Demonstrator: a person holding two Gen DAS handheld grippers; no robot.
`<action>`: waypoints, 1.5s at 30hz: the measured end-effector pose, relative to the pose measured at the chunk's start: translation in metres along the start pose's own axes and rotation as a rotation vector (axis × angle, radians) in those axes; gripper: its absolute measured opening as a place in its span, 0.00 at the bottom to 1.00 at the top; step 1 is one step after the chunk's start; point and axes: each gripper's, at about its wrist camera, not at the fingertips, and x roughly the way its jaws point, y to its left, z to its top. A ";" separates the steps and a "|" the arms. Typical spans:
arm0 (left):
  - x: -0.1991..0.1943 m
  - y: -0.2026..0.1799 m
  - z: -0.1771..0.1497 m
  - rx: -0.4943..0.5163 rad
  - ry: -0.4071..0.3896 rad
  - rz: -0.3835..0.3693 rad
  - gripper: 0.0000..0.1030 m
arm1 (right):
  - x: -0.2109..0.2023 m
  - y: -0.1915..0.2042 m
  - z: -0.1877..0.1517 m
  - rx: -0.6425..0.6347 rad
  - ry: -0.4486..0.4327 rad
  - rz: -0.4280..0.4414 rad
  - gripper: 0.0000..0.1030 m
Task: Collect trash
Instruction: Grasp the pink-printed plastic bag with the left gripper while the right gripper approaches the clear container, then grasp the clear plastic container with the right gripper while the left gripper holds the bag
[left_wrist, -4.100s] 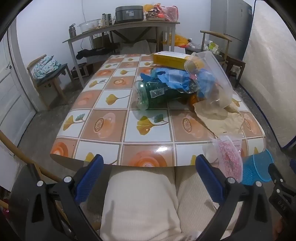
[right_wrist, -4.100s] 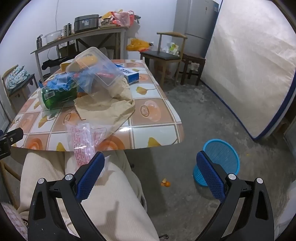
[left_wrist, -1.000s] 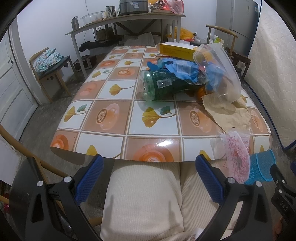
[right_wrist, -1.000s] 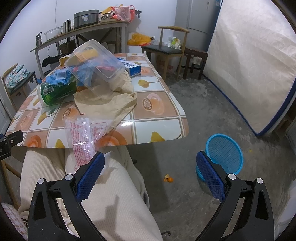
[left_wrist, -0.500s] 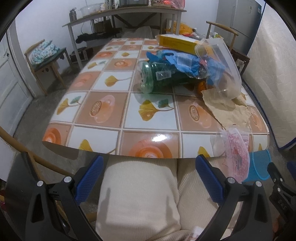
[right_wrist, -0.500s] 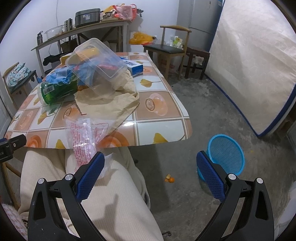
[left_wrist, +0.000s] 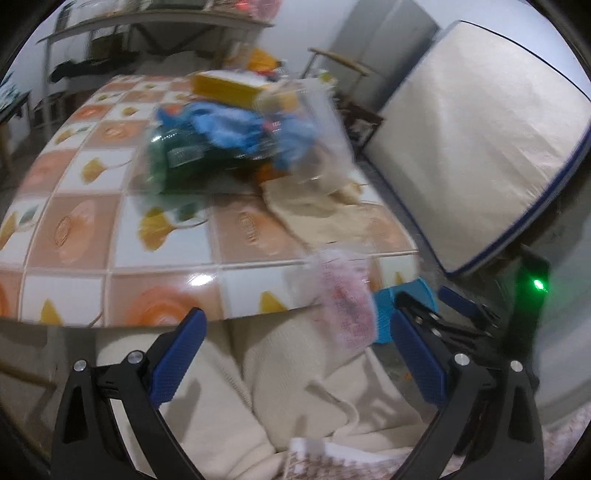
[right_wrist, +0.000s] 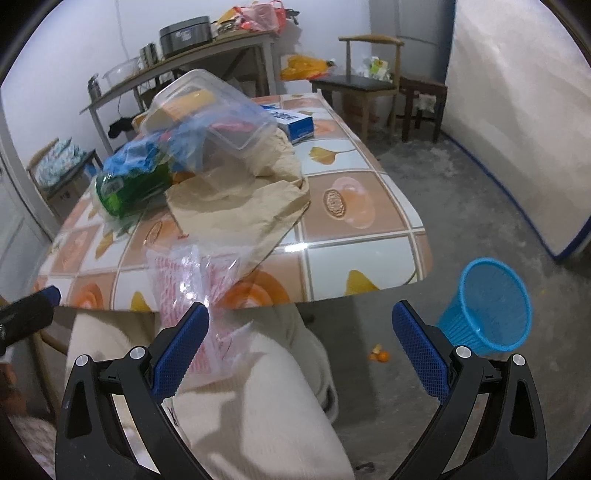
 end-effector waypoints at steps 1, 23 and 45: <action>0.002 -0.006 0.003 0.028 -0.004 -0.018 0.95 | 0.002 -0.005 0.002 0.021 0.006 0.006 0.92; 0.120 -0.027 0.021 0.027 0.419 -0.132 0.57 | 0.077 -0.054 -0.010 0.349 0.295 0.383 0.35; 0.078 -0.004 0.015 -0.089 0.284 -0.267 0.26 | 0.088 -0.009 0.016 0.313 0.405 0.767 0.05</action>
